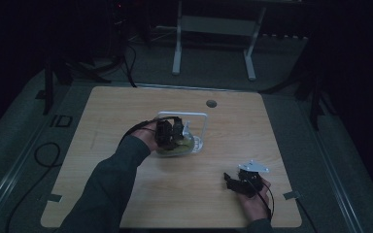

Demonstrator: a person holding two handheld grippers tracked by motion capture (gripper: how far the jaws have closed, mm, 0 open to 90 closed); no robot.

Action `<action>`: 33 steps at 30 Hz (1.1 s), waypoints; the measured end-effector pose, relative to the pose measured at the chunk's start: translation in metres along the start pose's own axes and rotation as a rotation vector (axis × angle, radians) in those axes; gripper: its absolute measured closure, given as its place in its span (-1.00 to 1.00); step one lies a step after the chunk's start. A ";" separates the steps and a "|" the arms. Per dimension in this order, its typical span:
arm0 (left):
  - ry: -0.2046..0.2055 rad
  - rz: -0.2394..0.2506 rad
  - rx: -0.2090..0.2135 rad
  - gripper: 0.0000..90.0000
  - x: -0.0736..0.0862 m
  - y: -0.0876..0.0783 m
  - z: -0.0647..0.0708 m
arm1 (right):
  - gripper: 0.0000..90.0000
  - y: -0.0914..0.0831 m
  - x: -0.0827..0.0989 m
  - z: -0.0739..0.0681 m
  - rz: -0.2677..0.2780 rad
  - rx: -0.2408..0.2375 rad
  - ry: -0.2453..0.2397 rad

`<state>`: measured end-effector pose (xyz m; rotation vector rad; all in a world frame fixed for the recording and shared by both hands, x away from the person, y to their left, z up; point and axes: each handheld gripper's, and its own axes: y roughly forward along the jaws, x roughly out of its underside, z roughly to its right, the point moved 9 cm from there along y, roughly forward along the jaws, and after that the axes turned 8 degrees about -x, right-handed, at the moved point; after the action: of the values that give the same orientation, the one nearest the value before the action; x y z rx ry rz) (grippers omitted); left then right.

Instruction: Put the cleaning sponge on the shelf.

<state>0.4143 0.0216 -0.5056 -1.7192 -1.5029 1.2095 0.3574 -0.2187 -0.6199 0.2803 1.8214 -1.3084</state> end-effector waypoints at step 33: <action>0.103 -0.020 -0.039 0.59 -0.012 0.029 -0.003 | -0.38 0.000 0.000 0.000 0.000 0.000 0.000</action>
<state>0.4307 0.0039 -0.5261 -1.7594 -1.4880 1.0713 0.3574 -0.2187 -0.6200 0.2795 1.8215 -1.3083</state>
